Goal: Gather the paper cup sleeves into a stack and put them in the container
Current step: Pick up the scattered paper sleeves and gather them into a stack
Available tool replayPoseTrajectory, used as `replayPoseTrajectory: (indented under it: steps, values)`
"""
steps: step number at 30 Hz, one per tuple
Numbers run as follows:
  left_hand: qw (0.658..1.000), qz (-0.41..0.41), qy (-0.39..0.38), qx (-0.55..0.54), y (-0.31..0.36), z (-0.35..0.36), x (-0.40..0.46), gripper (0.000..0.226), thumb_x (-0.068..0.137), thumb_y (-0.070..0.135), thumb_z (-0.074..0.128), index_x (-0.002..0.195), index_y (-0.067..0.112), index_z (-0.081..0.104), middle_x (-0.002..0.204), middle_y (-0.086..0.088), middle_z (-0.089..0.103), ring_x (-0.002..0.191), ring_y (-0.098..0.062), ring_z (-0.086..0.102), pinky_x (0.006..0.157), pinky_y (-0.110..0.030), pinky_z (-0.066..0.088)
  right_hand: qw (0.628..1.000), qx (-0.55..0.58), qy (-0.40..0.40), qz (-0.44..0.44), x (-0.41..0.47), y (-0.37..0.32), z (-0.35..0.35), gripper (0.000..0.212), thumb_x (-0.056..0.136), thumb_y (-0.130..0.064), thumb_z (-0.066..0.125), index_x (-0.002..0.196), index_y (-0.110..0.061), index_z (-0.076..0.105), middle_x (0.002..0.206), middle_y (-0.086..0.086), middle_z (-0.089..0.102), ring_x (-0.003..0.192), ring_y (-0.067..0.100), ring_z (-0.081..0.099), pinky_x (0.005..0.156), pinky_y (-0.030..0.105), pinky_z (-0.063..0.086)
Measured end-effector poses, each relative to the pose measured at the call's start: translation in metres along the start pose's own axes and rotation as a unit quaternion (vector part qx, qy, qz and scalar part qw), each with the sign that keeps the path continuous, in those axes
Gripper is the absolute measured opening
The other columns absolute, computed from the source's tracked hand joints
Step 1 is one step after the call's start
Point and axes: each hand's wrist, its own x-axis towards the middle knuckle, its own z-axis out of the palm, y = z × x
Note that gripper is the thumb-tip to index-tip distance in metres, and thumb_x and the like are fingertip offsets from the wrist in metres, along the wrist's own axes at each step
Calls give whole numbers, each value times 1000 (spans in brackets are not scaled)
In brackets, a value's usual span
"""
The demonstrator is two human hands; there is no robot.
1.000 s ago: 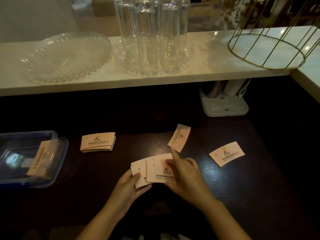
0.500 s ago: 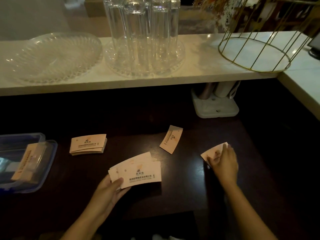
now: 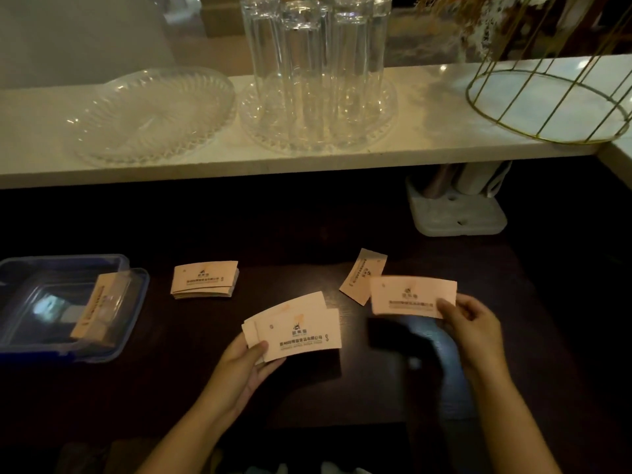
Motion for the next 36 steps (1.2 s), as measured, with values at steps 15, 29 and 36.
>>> replayPoseTrajectory:
  steps: [15, 29, 36]
  values:
    - [996, 2, -25, 89, 3, 4, -7, 20, 87, 13, 54, 104, 18, 63, 95, -3, 75, 91, -16, 69, 67, -28, 58, 959, 145, -196, 145, -82, 6, 99, 25, 82, 4, 61, 98, -15, 58, 83, 6, 75, 78, 23, 72, 54, 27, 59]
    - [992, 21, 120, 37, 4, -32, 0, 24, 80, -1, 61, 90, 21, 60, 94, -7, 69, 88, -20, 65, 65, -28, 53, 924, -370, -43, -92, 27, 17, 112, 59, 76, -33, 72, 123, -7, 47, 126, 15, 54, 117, 33, 47, 94, 50, 45]
    - [988, 23, 150, 4, 5, -47, 0, 25, 80, -2, 61, 94, 18, 59, 97, -8, 68, 90, -20, 64, 67, -29, 52, 857, -511, 58, -41, 36, 22, 141, 73, 72, -52, 69, 120, -2, 48, 125, 23, 44, 116, 39, 38, 97, 49, 33]
